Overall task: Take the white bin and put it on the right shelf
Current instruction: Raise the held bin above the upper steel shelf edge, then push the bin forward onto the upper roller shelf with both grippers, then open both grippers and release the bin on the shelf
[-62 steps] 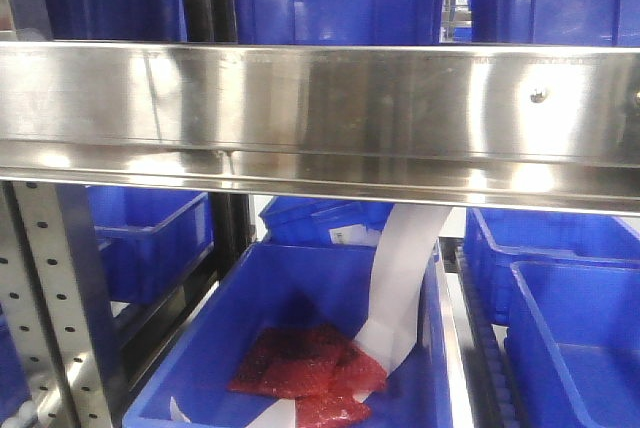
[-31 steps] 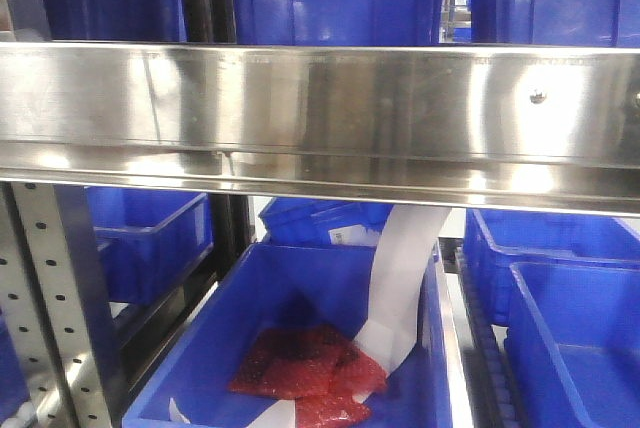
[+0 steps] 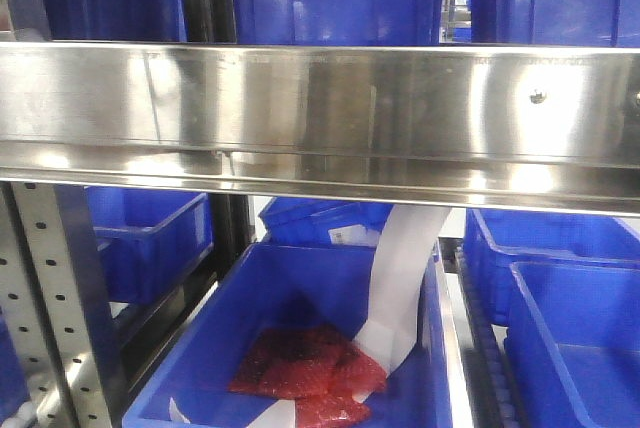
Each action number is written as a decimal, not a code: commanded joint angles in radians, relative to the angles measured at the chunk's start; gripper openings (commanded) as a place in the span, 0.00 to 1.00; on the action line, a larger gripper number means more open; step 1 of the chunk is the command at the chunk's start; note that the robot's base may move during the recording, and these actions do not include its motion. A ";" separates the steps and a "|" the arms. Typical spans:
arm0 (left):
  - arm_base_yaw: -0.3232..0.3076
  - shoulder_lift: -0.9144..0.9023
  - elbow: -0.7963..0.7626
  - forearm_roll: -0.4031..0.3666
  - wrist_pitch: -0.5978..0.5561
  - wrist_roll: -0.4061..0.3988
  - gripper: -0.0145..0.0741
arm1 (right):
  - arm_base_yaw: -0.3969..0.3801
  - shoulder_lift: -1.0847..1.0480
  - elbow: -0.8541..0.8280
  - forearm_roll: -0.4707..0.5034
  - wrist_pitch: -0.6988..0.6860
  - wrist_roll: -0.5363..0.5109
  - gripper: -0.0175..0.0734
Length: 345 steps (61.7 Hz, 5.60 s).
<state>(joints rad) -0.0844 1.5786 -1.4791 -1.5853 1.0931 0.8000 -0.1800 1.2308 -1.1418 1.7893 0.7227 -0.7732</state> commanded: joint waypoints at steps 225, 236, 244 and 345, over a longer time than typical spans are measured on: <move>0.034 -0.265 -0.399 1.226 0.149 -0.433 0.03 | 0.151 -0.279 -0.012 -0.879 -0.067 -0.062 0.27; 0.034 -0.399 -0.160 1.300 -0.046 -0.463 0.03 | 0.151 -0.441 0.247 -1.070 -0.241 0.091 0.27; 0.034 -0.529 0.090 1.285 -0.233 -0.438 0.03 | 0.151 -0.561 0.404 -1.098 -0.336 0.110 0.27; 0.034 -1.295 1.037 1.066 -0.805 -0.237 0.03 | 0.151 -1.065 0.692 -1.090 -0.417 0.110 0.27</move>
<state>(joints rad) -0.0438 0.2780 -0.4117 -0.4949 0.3601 0.5581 -0.0242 0.1535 -0.4242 0.6782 0.3770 -0.6647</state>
